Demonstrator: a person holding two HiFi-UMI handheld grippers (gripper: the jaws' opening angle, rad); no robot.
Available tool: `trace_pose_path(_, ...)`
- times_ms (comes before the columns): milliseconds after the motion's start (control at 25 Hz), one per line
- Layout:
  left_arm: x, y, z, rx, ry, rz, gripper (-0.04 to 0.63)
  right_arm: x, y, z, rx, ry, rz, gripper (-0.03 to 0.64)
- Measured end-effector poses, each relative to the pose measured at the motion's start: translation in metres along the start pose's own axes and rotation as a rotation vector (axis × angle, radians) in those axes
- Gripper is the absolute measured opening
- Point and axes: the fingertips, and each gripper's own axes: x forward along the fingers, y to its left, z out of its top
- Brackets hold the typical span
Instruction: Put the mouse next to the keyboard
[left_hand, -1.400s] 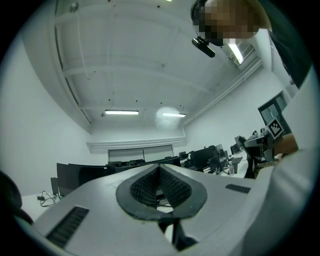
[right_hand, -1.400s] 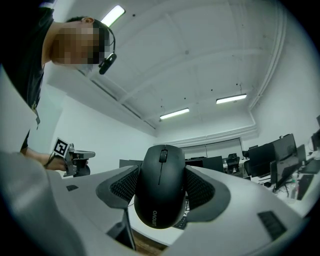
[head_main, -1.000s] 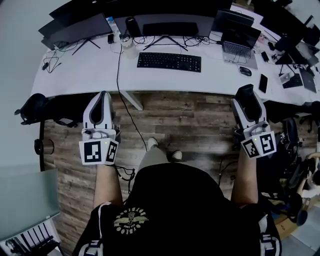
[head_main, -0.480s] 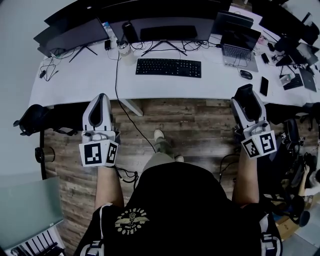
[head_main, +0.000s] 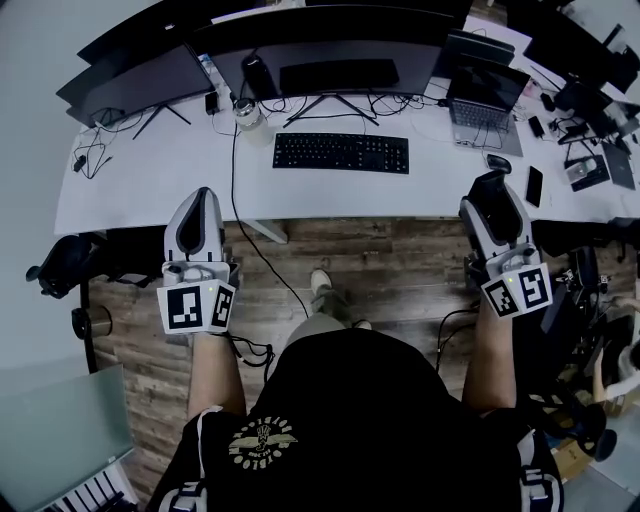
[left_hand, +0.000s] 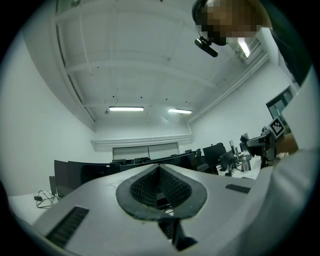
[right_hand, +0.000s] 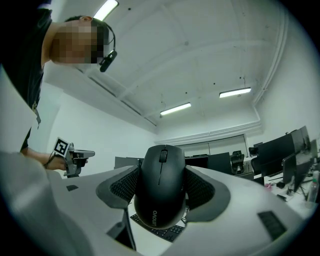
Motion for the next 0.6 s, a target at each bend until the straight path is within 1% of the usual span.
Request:
trace_pose_path(240, 0.046, 0.02, -0.012, -0.013, 0.005, -0.019, 0.002, 0.046, -0.008, -0.005, -0.005, 0.02, -0.001, 0.291)
trace_pose_path(600, 0.103, 0.064, -0.012, -0.019, -0.028, -0.044, 0.002, 0.101, -0.015, 0.01, -0.036, 0.005, -0.043, 0.291)
